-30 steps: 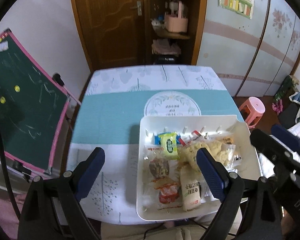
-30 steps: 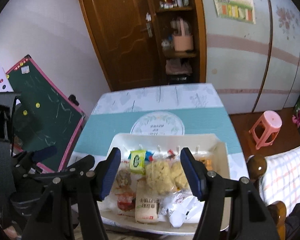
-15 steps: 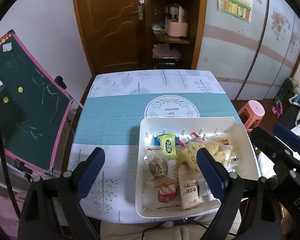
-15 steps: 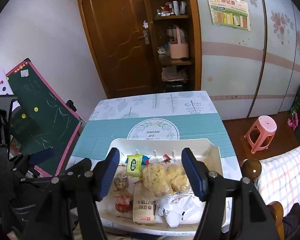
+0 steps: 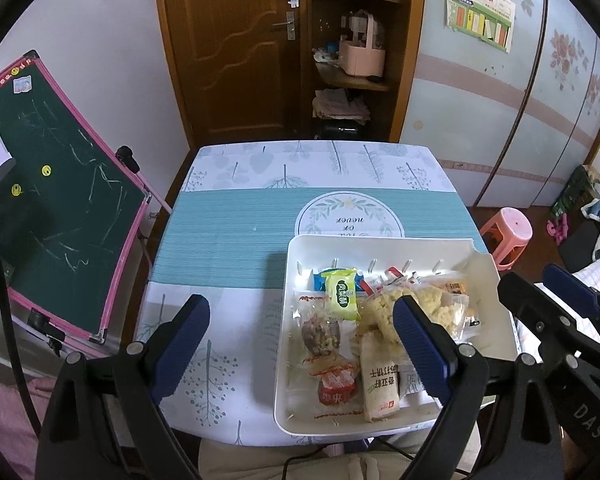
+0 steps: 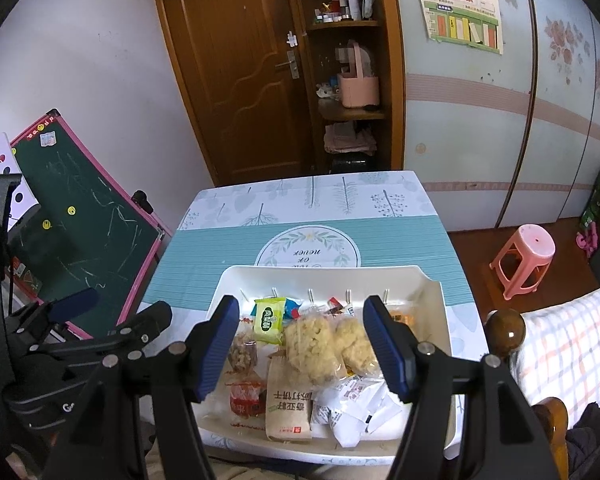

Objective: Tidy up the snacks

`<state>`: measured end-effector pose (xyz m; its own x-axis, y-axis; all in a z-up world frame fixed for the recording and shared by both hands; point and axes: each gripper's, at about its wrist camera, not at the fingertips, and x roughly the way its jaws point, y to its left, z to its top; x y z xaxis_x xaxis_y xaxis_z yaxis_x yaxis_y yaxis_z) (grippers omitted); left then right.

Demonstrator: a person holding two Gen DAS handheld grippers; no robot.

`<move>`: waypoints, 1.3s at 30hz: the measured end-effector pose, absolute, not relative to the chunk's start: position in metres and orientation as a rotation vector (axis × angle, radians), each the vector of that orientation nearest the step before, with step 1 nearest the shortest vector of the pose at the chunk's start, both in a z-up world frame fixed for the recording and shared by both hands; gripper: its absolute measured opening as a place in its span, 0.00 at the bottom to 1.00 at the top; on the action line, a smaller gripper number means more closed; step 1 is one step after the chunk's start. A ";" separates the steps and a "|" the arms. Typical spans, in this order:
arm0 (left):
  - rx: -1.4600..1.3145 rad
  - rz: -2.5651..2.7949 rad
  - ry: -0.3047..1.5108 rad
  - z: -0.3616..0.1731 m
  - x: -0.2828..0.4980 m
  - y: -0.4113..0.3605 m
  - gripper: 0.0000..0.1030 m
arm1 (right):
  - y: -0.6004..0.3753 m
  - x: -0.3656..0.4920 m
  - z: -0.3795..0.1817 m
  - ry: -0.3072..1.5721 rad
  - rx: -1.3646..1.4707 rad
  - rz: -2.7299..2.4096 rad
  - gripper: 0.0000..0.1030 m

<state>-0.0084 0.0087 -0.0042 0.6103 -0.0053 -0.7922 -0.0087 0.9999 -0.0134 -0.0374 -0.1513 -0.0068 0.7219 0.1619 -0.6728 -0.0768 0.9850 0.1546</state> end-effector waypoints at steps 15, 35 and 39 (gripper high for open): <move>-0.011 -0.001 0.924 -0.006 -0.008 0.009 0.90 | -0.150 -0.037 -0.009 0.763 0.124 0.134 0.63; 0.001 0.001 0.936 -0.009 -0.009 0.008 0.90 | -0.150 -0.033 -0.017 0.790 0.154 0.142 0.63; -0.002 -0.002 0.940 -0.009 -0.008 0.009 0.90 | -0.149 -0.033 -0.018 0.792 0.159 0.143 0.63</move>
<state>-0.0078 0.0095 -0.0087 0.5895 -0.0028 -0.8077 0.0007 1.0000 -0.0030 -0.0331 -0.1491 -0.0183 0.6938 0.1868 -0.6955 -0.0681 0.9785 0.1948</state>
